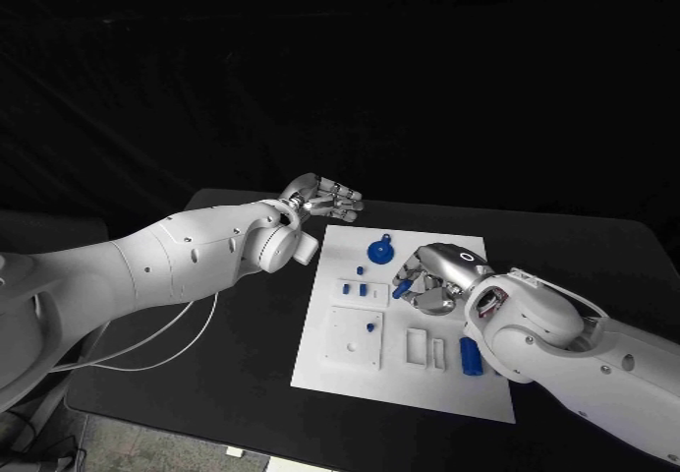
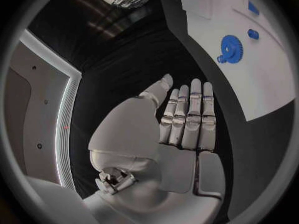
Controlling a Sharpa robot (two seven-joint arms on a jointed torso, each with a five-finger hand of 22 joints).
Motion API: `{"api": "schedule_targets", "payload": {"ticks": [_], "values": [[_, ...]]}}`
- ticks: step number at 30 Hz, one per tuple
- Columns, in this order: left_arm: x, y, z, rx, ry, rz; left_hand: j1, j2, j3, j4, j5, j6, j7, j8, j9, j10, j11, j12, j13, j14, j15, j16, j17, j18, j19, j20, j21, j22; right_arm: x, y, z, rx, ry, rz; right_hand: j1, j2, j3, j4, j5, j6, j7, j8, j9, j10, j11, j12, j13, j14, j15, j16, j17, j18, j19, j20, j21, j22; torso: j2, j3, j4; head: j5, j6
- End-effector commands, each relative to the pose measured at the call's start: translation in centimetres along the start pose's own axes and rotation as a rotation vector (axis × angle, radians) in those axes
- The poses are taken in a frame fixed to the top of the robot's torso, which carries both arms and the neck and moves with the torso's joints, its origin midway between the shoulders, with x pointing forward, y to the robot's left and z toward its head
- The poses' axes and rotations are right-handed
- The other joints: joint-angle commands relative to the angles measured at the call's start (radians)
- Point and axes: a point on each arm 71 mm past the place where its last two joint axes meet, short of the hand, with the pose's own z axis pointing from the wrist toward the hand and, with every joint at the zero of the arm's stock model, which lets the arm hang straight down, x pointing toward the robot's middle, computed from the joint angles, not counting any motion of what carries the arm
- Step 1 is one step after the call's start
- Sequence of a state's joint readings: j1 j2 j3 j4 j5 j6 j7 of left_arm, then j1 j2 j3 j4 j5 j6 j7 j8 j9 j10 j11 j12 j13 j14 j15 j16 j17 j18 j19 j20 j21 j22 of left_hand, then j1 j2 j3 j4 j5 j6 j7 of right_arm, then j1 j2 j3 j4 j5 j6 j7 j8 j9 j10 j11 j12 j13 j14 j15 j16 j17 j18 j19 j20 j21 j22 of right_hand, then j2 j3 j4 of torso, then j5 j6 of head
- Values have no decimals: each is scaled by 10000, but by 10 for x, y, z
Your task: Assemble the parts on the task board
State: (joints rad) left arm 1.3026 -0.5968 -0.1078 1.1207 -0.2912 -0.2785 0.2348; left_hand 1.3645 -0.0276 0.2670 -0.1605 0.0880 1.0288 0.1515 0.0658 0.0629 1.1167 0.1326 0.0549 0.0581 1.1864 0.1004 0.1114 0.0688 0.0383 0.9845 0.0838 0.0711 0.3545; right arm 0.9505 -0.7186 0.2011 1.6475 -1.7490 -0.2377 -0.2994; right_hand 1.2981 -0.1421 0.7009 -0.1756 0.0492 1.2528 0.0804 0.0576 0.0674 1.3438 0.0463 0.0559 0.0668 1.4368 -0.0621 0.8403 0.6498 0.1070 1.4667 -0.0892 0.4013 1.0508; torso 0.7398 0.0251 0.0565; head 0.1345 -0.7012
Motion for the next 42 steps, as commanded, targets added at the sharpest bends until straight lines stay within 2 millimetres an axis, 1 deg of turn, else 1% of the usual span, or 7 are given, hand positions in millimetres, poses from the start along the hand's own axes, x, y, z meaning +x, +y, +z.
{"api": "schedule_targets", "payload": {"ticks": [1, 5, 10, 18, 29, 35, 42], "values": [[3, -2, 1, 94, 152, -93, 58, 9, 8, -1, 13, -52, -19, -2, 5, -67, -20, 40, 11, -38, 5, -42, 13, -27, 71, -24, 38, -10, 5, 12, 2, -454, 61, -107, 9, 76, 11, -63, 37, 85, -17, 60, 13, 310, -253, 48, -13, 11, -73, -58, 14, 171, 260, -35, -41, 20, 7, 33, -12, 29, -1], [5, -3, 3, 115, 200, -103, 60, 25, 16, -16, 24, -58, -17, -2, 5, -67, -18, 40, 11, -37, 5, -44, 13, -28, 68, -26, 52, -50, 18, 28, 5, -869, 269, -157, -8, 88, 10, -82, 42, 86, -16, 59, 13, 313, -254, 49, -13, 16, -72, -60, 18, 174, 260, -33, -54, 37, 14, 8, 6, 4, 3], [6, -3, 3, 119, 220, -105, 60, 25, 16, -16, 24, -58, -17, -2, 5, -67, -18, 40, 11, -37, 5, -44, 13, -28, 68, -26, 52, -50, 33, 46, 8, -1279, 432, -184, -25, 99, 2, -96, 49, 84, -15, 60, 14, 309, -252, 48, -13, 18, -72, -63, 22, 177, 268, -32, -67, 52, 18, 55, 30, 66, -35], [9, -4, 4, 129, 282, -119, 53, 42, 21, -14, 28, -61, -16, -2, 5, -70, -17, 40, 11, -42, 6, -47, 12, -29, 66, -25, 54, -62, 51, 66, 10, -1699, 556, -243, -38, 104, 6, -126, 62, 90, -18, 59, 14, 313, -253, 47, -13, 19, -71, -64, 27, 183, 279, -30, -80, 75, 11, 13, 43, 157, -76], [10, -4, 5, 130, 308, -125, 37, 44, 17, -14, 28, -68, -15, -2, 5, -76, -16, 40, 11, -48, 9, -49, 12, -29, 65, -22, 55, -74, 67, 69, 8, -1696, 950, -737, -55, 100, 16, -154, 76, 104, -21, 60, 15, 324, -256, 47, -13, 23, -73, -56, 34, 189, 288, -30, -88, 102, 23, -4, 18, 226, -145], [9, -4, 5, 130, 305, -124, 37, 44, 17, -14, 28, -68, -15, -2, 5, -76, -16, 40, 11, -48, 9, -49, 12, -29, 65, -22, 55, -74, 74, 68, 7, -1719, 1061, -956, -73, 94, 43, -175, 115, 111, -24, 59, 14, 329, -256, 47, -13, 22, -72, -49, 40, 191, 286, -30, -95, 142, 8, 17, 24, 223, -175], [10, -4, 5, 137, 312, -125, 37, 44, 17, -14, 28, -68, -15, -2, 5, -76, -16, 40, 11, -48, 9, -49, 12, -29, 65, -22, 55, -74, 76, 68, 6, -1734, 1111, -1042, -89, 87, 52, -180, 116, 128, -26, 61, 15, 341, -258, 47, -12, 20, -75, -48, 41, 193, 290, -30, -99, 168, 11, 6, 15, 264, -201]]}}
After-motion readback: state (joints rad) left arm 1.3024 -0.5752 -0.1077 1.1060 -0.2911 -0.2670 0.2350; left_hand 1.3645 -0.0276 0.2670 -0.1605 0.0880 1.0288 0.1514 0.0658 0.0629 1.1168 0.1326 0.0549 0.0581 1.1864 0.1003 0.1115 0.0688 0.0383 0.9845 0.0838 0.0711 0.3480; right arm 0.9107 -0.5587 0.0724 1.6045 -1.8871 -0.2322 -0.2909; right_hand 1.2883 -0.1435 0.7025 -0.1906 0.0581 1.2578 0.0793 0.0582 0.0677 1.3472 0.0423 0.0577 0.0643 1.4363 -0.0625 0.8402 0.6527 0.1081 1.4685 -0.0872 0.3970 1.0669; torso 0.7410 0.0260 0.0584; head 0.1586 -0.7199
